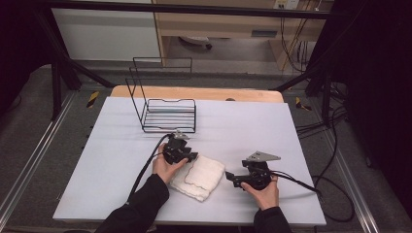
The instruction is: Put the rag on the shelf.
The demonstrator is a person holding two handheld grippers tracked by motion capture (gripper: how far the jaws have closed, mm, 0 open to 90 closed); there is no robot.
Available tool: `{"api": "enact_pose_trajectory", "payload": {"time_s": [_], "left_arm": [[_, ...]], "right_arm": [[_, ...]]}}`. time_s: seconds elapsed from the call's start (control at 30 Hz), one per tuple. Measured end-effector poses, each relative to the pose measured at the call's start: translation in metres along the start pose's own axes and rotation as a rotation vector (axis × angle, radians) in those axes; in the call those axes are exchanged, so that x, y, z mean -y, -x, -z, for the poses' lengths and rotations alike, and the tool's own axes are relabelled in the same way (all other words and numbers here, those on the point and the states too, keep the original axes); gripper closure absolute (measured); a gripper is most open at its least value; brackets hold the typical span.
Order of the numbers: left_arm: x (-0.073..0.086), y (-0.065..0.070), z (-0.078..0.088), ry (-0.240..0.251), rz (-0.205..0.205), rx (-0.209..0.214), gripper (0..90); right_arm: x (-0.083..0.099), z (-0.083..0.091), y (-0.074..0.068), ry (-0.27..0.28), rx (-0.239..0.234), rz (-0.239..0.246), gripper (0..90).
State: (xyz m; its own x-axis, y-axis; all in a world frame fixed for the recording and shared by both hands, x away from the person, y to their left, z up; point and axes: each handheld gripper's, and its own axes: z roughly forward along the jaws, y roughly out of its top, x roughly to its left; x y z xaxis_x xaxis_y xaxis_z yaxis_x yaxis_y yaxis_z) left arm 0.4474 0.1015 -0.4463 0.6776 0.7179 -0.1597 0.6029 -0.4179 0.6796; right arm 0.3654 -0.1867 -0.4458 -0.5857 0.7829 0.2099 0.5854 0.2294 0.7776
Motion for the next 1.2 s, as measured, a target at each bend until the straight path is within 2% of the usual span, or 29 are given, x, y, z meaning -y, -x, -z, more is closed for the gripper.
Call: {"api": "enact_pose_trajectory", "payload": {"time_s": [0.2,0.33,0.43,0.6,0.7,0.8,0.93,1.03,1.2], "left_arm": [[-0.001,0.002,0.000,-0.010,0.000,0.015,73.4],[-0.001,0.003,-0.001,-0.008,-0.005,0.022,76.7],[0.000,0.003,-0.001,-0.010,-0.016,0.022,77.8],[0.000,0.003,-0.001,-0.006,-0.038,0.022,78.8],[0.000,0.003,-0.001,-0.007,-0.039,0.028,79.0],[0.000,0.004,-0.001,-0.005,-0.044,0.025,79.1],[0.000,0.004,-0.001,-0.005,-0.047,0.025,79.1],[-0.001,0.004,-0.002,-0.006,-0.040,0.028,79.0],[-0.002,0.004,-0.002,-0.018,-0.050,0.027,79.0]], "right_arm": [[-0.003,-0.003,0.002,0.003,-0.006,-0.028,9.8],[-0.007,-0.008,0.000,-0.005,0.001,-0.021,9.8],[-0.009,-0.012,0.000,0.010,-0.014,-0.054,9.9],[-0.012,-0.016,0.001,0.011,0.018,-0.068,13.1],[-0.014,-0.021,-0.002,0.001,0.026,-0.045,22.0],[-0.016,-0.027,-0.006,-0.008,0.028,-0.044,33.1],[-0.014,-0.035,-0.008,-0.043,0.063,-0.026,45.8],[-0.013,-0.038,-0.008,-0.050,0.049,-0.047,52.8],[-0.012,-0.039,-0.010,-0.056,0.037,-0.084,62.8]]}}
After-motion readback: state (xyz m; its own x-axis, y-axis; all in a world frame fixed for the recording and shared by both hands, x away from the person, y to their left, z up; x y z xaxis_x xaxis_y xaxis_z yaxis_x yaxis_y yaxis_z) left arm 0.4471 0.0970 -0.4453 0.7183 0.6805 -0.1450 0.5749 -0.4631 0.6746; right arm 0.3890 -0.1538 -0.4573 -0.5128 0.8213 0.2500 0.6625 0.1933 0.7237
